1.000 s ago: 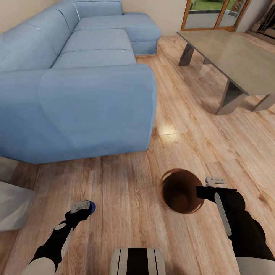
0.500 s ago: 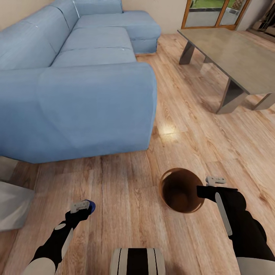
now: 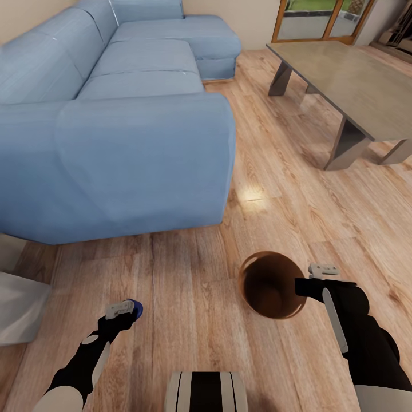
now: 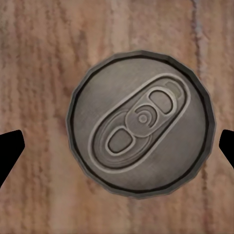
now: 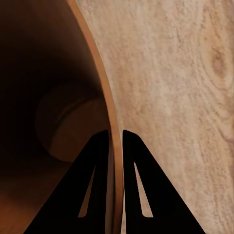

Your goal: Put the three can of soda from the living room inside the tash can in the kitchen.

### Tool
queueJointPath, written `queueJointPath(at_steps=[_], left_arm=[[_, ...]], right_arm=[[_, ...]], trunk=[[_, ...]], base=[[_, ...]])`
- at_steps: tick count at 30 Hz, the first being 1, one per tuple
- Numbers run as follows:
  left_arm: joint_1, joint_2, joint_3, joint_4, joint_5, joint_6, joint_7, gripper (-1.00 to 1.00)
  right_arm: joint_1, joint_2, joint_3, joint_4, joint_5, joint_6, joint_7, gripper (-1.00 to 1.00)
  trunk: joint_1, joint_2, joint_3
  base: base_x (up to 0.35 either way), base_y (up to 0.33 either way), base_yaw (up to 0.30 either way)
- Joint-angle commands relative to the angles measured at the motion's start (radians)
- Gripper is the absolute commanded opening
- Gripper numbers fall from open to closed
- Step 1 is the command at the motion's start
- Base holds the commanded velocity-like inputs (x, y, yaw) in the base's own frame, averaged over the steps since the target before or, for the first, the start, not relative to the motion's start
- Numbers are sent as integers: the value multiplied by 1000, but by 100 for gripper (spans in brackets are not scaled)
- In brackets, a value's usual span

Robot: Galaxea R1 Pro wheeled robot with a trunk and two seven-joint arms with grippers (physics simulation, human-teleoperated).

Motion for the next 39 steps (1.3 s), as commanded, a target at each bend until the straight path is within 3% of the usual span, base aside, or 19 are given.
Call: queueJointPath(at_steps=[1, 39], left_arm=[[0, 0, 0, 0, 0, 0, 0, 100], [0, 0, 1, 0, 0, -1, 0, 100]], right_arm=[[0, 0, -1, -1, 1, -34, 4, -100], [1, 0, -1, -36, 0, -34, 5, -100]], trunk=[[6, 0, 0], [6, 0, 0]], base=[[0, 0, 0], [0, 0, 0]])
